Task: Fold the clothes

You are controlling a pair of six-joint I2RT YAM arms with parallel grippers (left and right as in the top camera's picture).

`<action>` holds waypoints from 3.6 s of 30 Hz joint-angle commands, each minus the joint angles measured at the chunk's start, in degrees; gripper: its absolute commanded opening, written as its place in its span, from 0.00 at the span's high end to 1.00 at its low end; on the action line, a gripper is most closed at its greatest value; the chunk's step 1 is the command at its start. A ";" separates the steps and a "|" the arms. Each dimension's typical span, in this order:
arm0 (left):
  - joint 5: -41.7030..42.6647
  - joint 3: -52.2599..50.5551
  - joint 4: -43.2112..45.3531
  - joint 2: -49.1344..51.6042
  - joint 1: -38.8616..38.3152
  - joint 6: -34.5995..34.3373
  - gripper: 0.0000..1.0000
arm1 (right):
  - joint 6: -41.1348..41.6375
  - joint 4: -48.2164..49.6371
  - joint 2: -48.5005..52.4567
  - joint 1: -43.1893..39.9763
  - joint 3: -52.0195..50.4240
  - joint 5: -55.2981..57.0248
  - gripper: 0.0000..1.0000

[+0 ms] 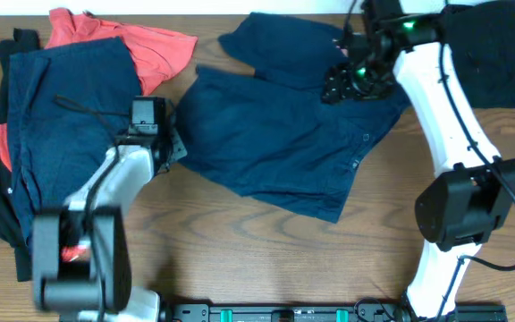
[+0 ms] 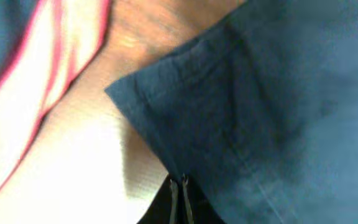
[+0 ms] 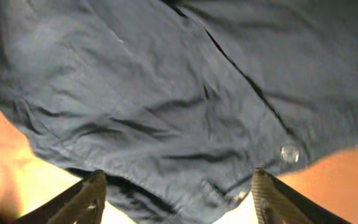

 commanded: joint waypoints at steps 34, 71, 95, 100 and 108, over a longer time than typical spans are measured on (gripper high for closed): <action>-0.31 -0.07 -24.22 -15.85 -0.17 -2.89 0.94 | 15.10 10.05 -25.11 7.10 -51.12 1.07 0.48; -0.26 0.37 -37.16 -36.06 -0.17 -2.58 0.94 | 14.19 5.18 -44.50 -8.55 -52.70 2.36 0.99; 10.82 0.13 -42.53 -57.07 -0.17 1.03 0.69 | 8.63 -4.35 -51.60 -17.00 -40.24 7.28 0.77; 17.27 -0.39 -46.14 -51.01 -0.17 4.55 0.59 | 8.63 -3.26 -50.31 -17.00 -40.24 7.28 0.71; 22.29 -5.11 -51.32 -45.35 -4.98 4.72 0.59 | 7.87 -1.95 -47.56 -17.00 -40.24 7.30 0.70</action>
